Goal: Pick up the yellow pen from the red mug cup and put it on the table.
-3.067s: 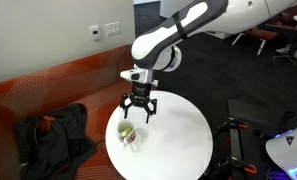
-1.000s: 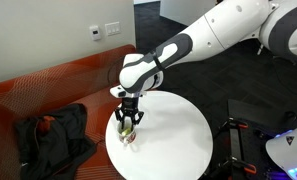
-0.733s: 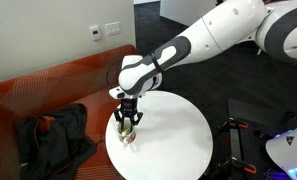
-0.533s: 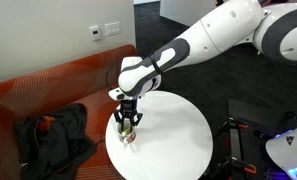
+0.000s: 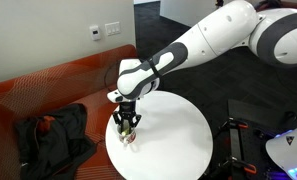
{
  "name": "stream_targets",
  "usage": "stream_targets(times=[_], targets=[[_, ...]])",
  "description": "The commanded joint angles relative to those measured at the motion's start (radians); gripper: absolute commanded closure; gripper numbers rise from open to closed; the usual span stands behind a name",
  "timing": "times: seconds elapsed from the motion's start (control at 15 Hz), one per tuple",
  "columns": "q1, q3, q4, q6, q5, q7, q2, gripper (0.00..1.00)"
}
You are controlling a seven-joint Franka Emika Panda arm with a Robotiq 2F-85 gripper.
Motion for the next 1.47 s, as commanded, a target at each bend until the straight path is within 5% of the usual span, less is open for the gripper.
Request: stream_targets(times=[0.0, 0.13, 0.27, 0.47, 1.4], targets=[[-0.011, 0.023, 0.052, -0.028, -0.041, 0.048, 0.025, 0.59], [-0.011, 0.027, 0.06, -0.031, -0.047, 0.05, 0.029, 0.62], [-0.011, 0.029, 0.067, -0.034, -0.052, 0.051, 0.031, 0.83], [-0.014, 0.031, 0.073, -0.032, -0.054, 0.051, 0.035, 1.0], [-0.123, 0.108, -0.117, -0.013, 0.066, 0.034, -0.186, 0.95]])
